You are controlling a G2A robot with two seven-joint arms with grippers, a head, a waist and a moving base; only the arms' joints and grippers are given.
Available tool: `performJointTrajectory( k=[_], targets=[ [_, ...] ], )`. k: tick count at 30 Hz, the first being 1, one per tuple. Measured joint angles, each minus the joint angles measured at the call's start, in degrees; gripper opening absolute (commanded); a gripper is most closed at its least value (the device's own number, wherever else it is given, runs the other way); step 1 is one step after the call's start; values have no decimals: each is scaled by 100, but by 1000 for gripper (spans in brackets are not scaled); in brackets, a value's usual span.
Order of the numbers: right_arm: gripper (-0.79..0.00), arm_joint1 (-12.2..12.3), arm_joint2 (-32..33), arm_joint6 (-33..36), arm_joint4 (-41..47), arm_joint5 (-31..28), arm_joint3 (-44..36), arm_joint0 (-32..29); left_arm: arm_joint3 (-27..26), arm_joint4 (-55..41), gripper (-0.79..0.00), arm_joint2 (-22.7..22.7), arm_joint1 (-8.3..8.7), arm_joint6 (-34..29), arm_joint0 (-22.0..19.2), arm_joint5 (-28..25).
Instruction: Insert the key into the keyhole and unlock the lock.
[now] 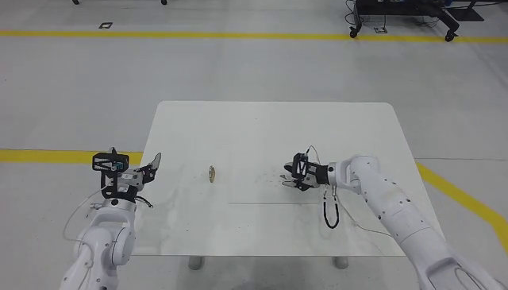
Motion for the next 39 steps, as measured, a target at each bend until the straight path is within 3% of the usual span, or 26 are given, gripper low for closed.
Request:
performJointTrajectory(
  k=[5, 7, 8, 39],
  targets=[
    [-517, -17, -77, -32, -43, 98, 62, 74, 0, 0, 0, 0, 0, 0, 0, 0],
    [-625, -28, -111, 3, -27, 131, 71, 97, 0, 0, 0, 0, 0, 0, 0, 0],
    [-785, -33, -125, 21, -19, 142, 75, 106, 0, 0, 0, 0, 0, 0, 0, 0],
    [-785, 47, -48, -436, 30, 11, 51, 115, 0, 0, 0, 0, 0, 0, 0, 0]
  ],
)
